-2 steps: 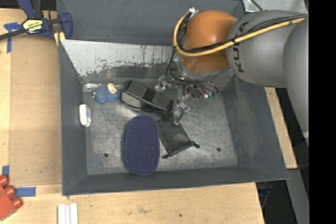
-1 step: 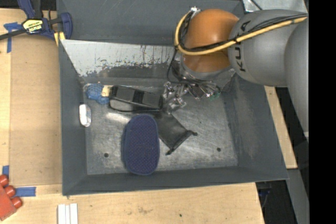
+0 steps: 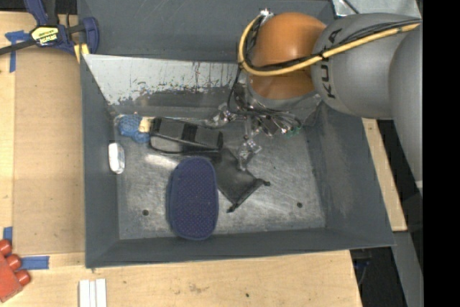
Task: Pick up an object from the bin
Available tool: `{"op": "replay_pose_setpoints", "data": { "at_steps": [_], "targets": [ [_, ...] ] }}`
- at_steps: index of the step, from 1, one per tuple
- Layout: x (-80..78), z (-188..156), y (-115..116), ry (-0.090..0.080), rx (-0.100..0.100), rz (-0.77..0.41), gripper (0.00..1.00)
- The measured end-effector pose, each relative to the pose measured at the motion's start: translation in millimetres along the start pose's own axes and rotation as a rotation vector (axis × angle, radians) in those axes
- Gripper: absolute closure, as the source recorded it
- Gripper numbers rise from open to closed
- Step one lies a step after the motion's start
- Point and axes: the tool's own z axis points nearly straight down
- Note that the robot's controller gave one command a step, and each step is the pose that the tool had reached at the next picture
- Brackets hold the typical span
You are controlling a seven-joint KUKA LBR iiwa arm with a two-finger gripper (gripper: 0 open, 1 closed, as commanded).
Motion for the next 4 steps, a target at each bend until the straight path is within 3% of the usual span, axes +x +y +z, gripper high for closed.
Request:
{"op": "replay_pose_setpoints", "data": {
  "at_steps": [1,2,3,4],
  "targets": [
    [11.1,-2.7,23.6,0.001,0.002,-0.125,0.0],
    [21.9,7.6,18.9,-0.018,0.008,-0.242,0.0],
    [19.8,5.3,18.8,-0.024,0.01,-0.243,1.0],
    [25.4,9.3,17.5,-0.005,0.006,-0.243,0.0]
  ]
}}
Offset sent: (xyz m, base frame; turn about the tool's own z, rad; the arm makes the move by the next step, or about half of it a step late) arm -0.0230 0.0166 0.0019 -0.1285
